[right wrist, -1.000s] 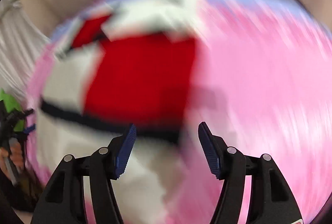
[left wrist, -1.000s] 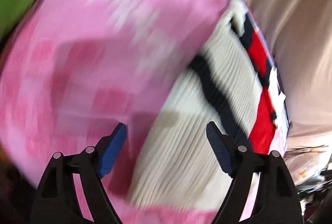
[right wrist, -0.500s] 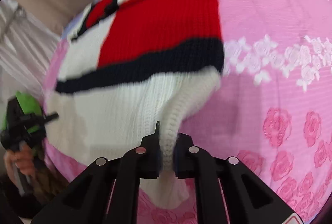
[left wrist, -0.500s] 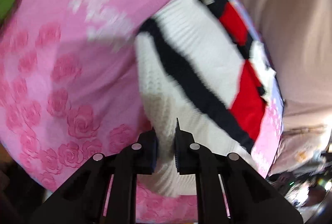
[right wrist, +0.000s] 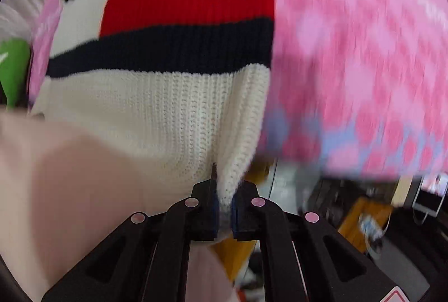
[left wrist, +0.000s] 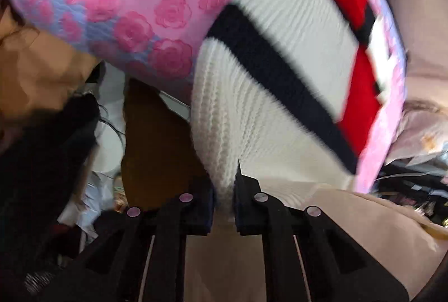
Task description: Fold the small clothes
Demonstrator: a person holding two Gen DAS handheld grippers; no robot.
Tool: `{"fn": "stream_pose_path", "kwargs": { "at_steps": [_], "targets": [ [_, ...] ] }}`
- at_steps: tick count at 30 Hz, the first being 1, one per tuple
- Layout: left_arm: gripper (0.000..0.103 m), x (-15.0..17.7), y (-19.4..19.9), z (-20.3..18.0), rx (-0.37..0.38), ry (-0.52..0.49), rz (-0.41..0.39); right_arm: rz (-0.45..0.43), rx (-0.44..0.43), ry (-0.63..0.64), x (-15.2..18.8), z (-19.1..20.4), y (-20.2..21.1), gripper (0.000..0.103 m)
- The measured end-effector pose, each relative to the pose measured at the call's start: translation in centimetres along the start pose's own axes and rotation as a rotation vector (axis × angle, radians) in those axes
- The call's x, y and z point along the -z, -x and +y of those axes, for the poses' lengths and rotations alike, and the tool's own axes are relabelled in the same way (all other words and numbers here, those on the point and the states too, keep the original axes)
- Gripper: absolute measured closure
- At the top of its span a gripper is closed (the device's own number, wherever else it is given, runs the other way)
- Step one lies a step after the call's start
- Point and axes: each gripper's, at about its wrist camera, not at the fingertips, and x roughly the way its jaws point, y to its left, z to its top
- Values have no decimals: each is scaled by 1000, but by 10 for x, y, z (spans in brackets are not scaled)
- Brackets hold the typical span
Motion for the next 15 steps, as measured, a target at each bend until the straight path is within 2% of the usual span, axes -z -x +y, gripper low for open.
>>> {"fn": "stream_pose_path", "kwargs": {
  "at_steps": [1,3,5,7,9,10,11,13,14,15],
  "targets": [
    [93,-7,11,-10,9,-22,-28,-42,-32,-13,-10,-1,18,98],
    [93,-40,37,-42,62,-103,-122,-179,-84,-27,-46,-3,53,98],
    [93,-80,55,-77,127,-182,-222,-393,-138,-37,-103,-6,95,98],
    [93,-133,66,-118,146,-254,-342,-540,-185,-71,-158,-16,112,98],
    [88,-190,57,-150,141,-276,-415,-589,-266,-127,-216,-30,103,97],
    [85,-215,47,-161,105,-266,-452,-617,-282,-205,-250,-43,88,96],
    [74,-238,32,-168,78,-239,-476,-616,-269,-269,-272,-54,74,94],
    [73,-262,16,-164,-14,-169,-494,-594,-236,-395,-296,-58,59,91],
    [73,-268,11,-162,-24,-142,-491,-627,-264,-434,-295,-61,61,91],
    [71,-269,11,-162,15,-128,-497,-666,-295,-453,-290,-60,68,89]
  ]
}}
